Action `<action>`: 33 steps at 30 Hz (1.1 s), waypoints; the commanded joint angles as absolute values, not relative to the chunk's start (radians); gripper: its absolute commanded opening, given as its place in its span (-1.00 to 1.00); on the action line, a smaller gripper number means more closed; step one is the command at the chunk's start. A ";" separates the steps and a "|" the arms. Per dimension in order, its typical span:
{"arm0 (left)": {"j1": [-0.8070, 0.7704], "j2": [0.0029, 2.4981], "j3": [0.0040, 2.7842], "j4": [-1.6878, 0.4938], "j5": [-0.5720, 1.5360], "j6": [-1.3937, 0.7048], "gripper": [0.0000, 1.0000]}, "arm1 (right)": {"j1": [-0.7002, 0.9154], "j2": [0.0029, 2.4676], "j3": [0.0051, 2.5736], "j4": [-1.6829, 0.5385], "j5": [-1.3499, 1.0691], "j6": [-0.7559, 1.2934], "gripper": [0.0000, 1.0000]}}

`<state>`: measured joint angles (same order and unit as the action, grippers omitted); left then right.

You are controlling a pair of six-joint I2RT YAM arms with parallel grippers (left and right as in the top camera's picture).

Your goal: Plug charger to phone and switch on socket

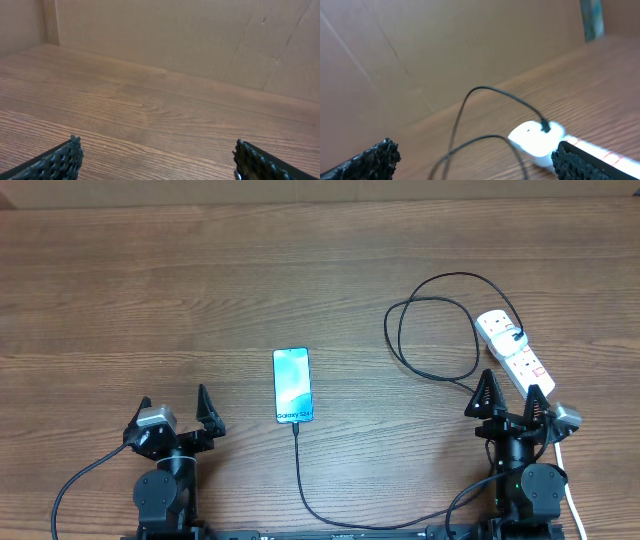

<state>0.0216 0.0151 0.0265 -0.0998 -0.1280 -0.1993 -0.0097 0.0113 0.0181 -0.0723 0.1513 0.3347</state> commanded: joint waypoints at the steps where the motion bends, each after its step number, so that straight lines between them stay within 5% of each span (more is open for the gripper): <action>1: 0.028 0.004 0.020 -0.096 -0.134 -0.179 0.99 | -0.030 0.004 0.008 -0.073 0.118 0.121 1.00; 33: 0.028 0.004 0.020 -0.096 -0.134 -0.179 1.00 | -0.062 0.004 0.008 -0.073 0.119 0.101 1.00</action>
<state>0.0216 0.0151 0.0265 -0.0998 -0.1284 -0.1993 -0.0586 0.0113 0.0181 -0.0731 0.1265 0.1074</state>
